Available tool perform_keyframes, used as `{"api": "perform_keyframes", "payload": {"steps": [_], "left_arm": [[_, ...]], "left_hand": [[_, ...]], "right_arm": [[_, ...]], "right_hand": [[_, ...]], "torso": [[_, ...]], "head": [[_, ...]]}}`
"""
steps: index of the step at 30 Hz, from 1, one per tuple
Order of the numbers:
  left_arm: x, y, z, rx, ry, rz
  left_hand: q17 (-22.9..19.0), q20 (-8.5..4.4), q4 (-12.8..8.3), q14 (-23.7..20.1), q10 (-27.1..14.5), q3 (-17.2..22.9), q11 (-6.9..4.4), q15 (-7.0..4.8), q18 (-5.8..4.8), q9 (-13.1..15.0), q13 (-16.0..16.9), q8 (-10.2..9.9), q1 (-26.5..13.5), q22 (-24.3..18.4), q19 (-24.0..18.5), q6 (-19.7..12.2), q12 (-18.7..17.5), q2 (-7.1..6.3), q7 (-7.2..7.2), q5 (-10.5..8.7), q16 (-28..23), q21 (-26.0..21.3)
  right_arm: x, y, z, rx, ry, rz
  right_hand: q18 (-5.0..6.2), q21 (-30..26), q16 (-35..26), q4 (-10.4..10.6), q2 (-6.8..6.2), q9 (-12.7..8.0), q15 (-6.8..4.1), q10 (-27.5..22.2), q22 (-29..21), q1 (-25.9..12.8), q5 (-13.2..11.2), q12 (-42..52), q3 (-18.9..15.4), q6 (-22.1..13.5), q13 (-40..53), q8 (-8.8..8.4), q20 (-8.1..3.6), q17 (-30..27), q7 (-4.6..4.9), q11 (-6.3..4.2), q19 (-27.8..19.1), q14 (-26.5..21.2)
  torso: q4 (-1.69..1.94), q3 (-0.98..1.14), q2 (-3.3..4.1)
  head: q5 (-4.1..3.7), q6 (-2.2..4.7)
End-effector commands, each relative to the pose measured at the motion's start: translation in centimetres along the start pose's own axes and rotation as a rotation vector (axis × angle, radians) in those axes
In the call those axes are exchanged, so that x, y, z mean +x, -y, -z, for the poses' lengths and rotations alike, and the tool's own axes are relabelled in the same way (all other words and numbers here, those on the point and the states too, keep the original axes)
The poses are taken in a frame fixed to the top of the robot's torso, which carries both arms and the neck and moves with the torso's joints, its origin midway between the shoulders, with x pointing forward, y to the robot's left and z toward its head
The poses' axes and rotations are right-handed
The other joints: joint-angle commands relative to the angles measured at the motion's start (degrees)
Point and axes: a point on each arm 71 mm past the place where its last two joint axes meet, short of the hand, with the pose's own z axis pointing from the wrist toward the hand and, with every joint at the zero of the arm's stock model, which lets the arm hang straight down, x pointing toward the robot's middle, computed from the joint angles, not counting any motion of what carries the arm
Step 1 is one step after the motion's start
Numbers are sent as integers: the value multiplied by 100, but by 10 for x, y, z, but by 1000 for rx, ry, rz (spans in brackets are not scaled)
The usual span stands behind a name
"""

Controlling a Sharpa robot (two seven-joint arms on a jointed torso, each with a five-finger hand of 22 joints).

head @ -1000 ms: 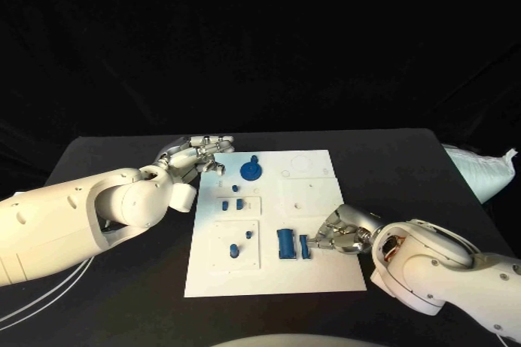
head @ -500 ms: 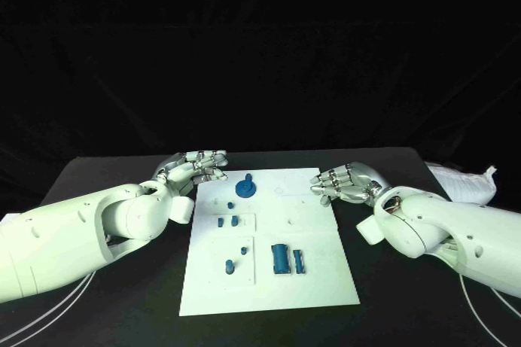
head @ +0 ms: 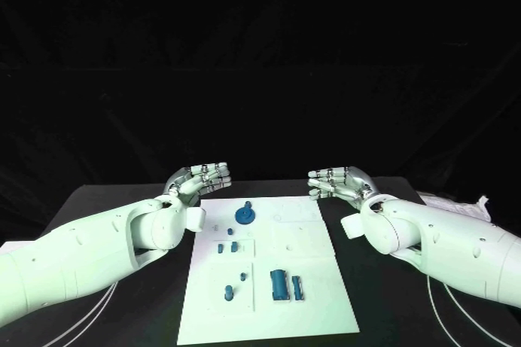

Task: Assemble the parts on the task board

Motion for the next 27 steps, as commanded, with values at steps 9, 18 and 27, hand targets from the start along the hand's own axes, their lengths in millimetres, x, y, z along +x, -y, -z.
{"api": "perform_keyframes", "payload": {"steps": [9,18,27], "left_arm": [[6,-3,1,16,21,-18],[24,-11,24,43,94,-103],[43,-13,50,86,162,-186]], "left_hand": [[-704,-661,-273,-2189,-2493,-877,-419,-345,-382,-379,-366,-415,-3267,-1128,-1757,-2307,-486,706,-402,-638,-475,-387],[-704,-957,-273,-3193,-3608,-1245,-992,-871,-533,-379,-366,-415,-4732,-1589,-2517,-3361,-486,706,-607,-638,-1031,-387],[-704,-1154,-273,-3861,-4348,-1487,-992,-871,-1031,-379,-366,-415,-5704,-1896,-3018,-4059,-486,706,-1042,-638,-1031,-387]], "right_arm": [[6,-1,-1,-23,18,-30],[29,-7,21,-47,130,-93],[49,-12,46,-39,231,-132]], "right_hand": [[-304,-727,-688,-332,-296,-358,-472,-2617,-1050,-3832,-288,-371,218,-2280,-500,-384,-446,-762,-453,-305,-2347,-2801],[-481,-987,-688,-751,-296,-762,-472,-3843,-1436,-5504,-766,-371,218,-3343,-500,-384,-636,-762,-651,-737,-3478,-4115],[-974,-1541,-688,-751,-296,-762,-472,-4658,-1692,-6615,-766,-371,218,-4045,-500,-384,-1043,-762,-1068,-737,-4227,-4986]], "torso": [[98,45,-122],[314,131,-377],[314,131,-378]], "head": [[-4,94],[-32,172],[-32,172]]}}
